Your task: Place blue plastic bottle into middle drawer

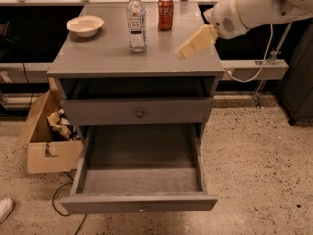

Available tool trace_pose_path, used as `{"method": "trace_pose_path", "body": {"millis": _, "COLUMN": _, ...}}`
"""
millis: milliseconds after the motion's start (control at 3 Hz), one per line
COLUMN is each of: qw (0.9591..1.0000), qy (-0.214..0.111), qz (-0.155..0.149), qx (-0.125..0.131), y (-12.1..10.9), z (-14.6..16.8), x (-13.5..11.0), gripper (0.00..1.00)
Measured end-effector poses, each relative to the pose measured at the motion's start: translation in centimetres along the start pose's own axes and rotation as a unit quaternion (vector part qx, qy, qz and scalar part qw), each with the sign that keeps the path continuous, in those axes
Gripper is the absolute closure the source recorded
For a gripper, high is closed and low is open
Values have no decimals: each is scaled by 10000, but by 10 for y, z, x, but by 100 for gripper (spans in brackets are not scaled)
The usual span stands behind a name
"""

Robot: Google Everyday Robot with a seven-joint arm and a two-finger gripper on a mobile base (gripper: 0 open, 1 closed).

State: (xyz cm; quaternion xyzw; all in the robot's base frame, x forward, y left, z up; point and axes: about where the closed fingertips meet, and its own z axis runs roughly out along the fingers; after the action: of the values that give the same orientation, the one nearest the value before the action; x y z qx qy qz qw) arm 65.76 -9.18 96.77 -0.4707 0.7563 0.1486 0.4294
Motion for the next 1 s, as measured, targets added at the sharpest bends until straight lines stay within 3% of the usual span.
{"method": "trace_pose_path", "body": {"millis": 667, "qw": 9945, "qy": -723, "qz": 299, "qx": 691, "y": -78, "z": 75, "x": -31, "gripper": 0}}
{"method": "trace_pose_path", "body": {"millis": 1000, "qw": 9908, "qy": -1027, "qz": 404, "qx": 778, "y": -101, "z": 109, "x": -49, "gripper": 0}}
